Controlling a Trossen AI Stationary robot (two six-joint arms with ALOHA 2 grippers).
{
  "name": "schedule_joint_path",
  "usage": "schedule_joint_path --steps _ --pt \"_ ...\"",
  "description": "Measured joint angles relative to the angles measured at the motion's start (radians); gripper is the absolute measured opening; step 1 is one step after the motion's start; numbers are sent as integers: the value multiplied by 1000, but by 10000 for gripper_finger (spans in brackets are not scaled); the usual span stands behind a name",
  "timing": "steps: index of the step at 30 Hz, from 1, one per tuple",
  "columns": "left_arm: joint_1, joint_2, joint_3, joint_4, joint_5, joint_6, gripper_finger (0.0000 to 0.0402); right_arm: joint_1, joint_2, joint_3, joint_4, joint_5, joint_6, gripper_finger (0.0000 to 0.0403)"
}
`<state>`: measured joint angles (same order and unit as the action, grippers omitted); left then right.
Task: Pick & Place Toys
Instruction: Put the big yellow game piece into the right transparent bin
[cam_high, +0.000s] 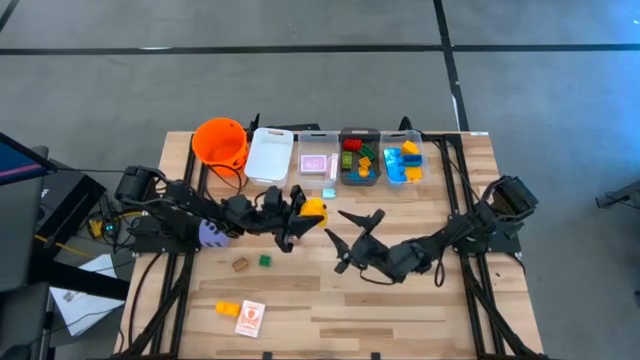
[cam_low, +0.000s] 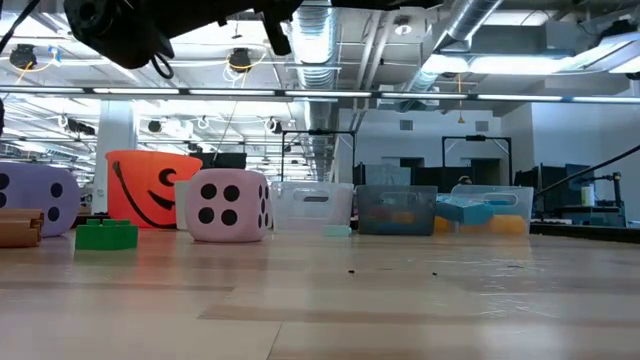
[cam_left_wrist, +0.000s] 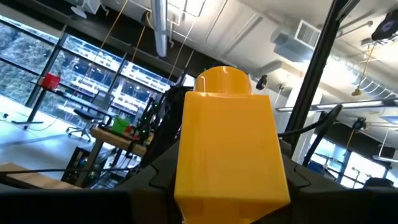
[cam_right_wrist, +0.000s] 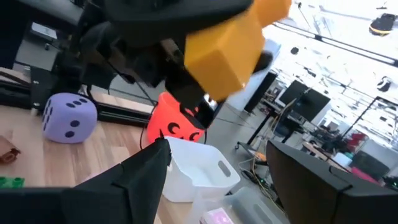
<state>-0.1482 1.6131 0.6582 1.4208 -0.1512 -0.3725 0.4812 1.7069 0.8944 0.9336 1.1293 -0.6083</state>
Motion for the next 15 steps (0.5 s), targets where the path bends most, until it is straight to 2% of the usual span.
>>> schedule_joint_path --steps 7,15 --pt "8 1 0 -16 -44 -6 130 -7 0 0 74 -32 -114 265" --pt "26 1 0 -14 -49 -96 130 -6 0 0 77 -85 -215 265"
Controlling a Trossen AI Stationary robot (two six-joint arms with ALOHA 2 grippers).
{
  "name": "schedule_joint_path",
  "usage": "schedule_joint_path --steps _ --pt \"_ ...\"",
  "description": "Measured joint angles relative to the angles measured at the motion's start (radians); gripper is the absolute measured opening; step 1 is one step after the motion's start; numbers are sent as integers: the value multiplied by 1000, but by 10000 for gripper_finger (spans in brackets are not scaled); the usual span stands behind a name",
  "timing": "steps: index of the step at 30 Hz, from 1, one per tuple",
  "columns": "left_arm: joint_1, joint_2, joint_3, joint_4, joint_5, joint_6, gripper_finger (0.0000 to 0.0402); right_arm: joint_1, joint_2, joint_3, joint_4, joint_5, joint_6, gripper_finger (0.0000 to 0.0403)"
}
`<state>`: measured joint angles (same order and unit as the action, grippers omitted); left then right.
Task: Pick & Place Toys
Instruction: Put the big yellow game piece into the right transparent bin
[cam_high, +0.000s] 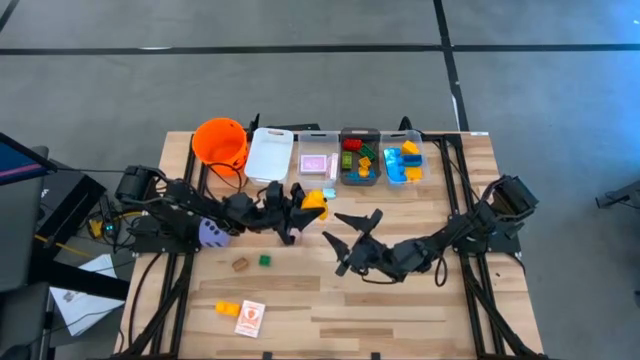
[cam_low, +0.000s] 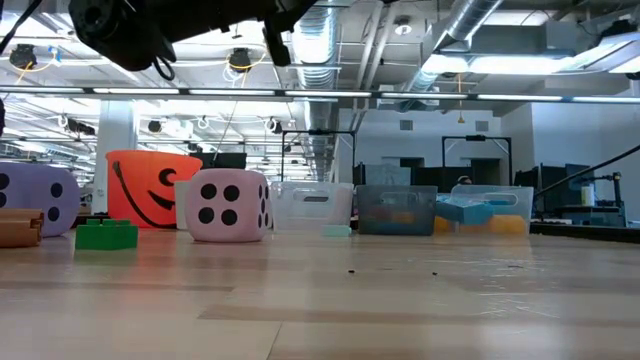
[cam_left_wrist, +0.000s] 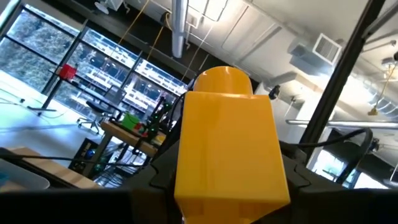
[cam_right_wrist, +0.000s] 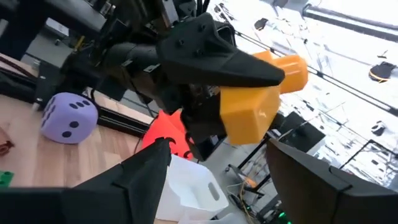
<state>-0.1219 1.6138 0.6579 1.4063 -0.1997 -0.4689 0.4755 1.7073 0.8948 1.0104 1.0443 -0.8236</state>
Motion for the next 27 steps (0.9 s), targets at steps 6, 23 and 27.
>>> schedule_joint_path --steps 6,23,27 --pt "-2 0 0 0 1 -47 130 -18 0 0 115 -8 -75 265" --pt "-10 -1 80 -117 9 -71 130 -98 -1 -1 160 -177 -74 265" --pt "-10 -1 80 -127 -1 -84 130 -99 -1 -1 165 -182 -85 265"
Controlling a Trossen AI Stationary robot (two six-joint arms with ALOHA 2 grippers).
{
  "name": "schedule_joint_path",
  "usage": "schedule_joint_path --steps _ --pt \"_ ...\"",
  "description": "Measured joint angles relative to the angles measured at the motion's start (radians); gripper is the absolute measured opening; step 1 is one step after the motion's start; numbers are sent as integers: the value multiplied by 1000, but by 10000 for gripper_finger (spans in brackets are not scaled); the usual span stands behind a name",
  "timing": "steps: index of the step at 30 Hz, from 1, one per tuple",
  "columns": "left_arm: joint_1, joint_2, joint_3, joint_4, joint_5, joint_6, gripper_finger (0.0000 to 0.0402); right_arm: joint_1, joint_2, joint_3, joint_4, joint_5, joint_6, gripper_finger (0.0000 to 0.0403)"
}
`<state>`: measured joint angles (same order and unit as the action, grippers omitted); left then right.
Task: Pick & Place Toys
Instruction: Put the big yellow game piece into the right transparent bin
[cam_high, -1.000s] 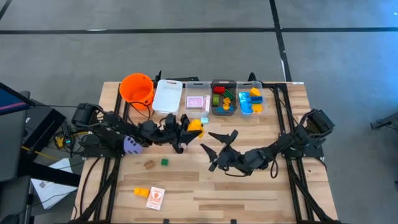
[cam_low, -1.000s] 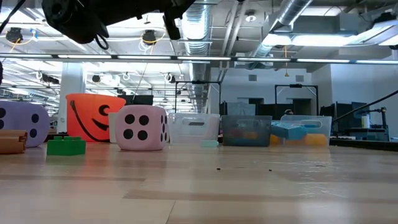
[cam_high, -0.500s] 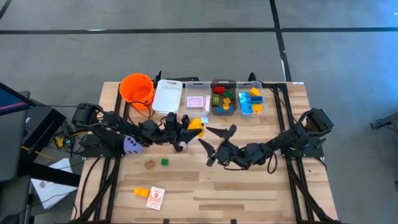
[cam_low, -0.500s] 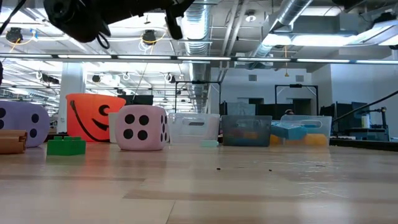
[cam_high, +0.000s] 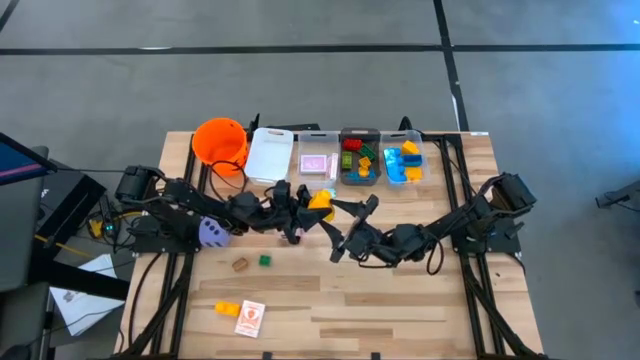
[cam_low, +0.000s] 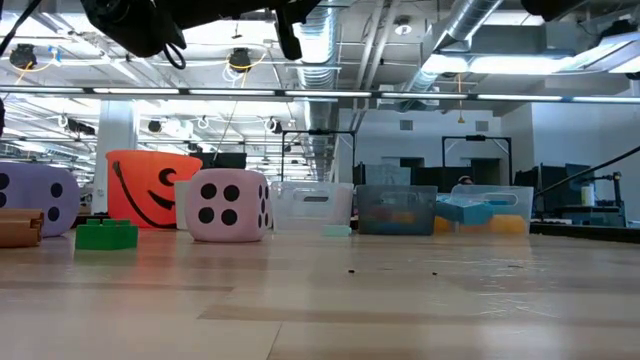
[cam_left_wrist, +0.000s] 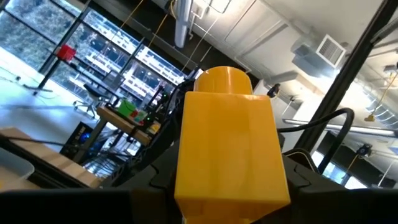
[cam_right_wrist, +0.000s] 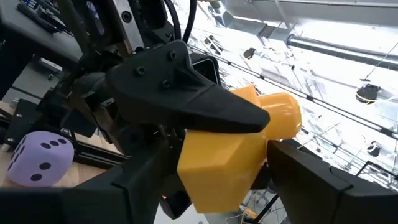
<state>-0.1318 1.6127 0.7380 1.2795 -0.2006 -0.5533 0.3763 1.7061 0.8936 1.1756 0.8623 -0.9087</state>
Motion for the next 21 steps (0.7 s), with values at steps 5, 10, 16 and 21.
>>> schedule_joint_path --steps 5,10,16,21 --pt "-6 0 1 -19 -5 -11 130 0 1 0 6 0 1 265" --pt "-22 0 1 -19 -11 -12 130 2 2 0 29 0 16 265" --pt "-25 0 1 -23 -11 -12 130 1 2 0 42 5 19 265" --pt "-25 0 3 -31 -9 -13 130 1 2 0 61 2 18 265"
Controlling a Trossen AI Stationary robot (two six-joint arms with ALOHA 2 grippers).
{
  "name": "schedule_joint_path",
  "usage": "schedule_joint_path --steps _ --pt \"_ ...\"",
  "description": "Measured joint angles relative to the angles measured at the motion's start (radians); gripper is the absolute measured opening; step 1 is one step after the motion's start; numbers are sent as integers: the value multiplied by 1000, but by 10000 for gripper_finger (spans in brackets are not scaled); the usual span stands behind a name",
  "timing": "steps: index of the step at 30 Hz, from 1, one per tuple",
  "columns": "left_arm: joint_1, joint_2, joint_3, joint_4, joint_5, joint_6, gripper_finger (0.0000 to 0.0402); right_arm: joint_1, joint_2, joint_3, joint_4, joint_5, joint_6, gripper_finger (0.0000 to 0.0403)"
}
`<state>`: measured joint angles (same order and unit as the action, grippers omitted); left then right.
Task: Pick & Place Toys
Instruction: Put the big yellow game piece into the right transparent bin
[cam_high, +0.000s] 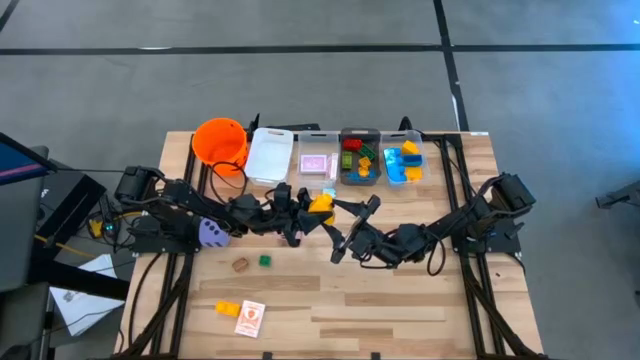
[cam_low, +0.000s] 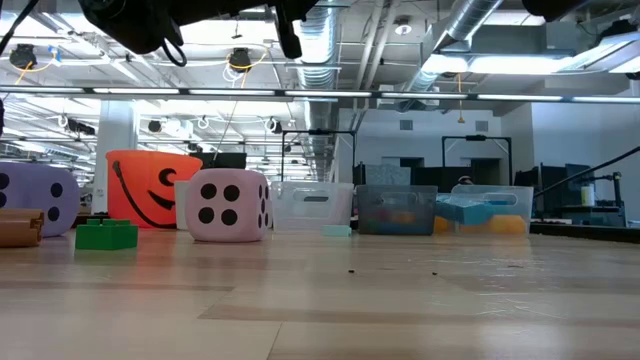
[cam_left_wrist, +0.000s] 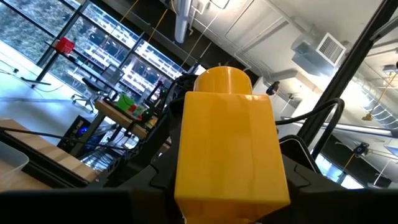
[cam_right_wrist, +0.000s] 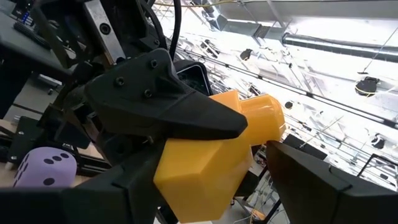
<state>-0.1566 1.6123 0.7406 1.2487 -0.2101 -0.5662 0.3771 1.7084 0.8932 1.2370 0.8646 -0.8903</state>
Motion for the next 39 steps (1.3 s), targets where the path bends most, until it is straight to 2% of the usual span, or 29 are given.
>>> schedule_joint_path --steps 21,26,30,39 --pt "0 0 -2 -16 -5 0 130 -14 1 0 0 23 38 266" --pt "0 0 -3 -34 -1 1 152 -9 0 0 -15 29 9 265" --pt "0 0 -2 -53 2 1 130 -13 0 0 -17 33 30 265" --pt "0 0 -2 -53 24 8 130 -12 -1 0 -19 32 -49 265"
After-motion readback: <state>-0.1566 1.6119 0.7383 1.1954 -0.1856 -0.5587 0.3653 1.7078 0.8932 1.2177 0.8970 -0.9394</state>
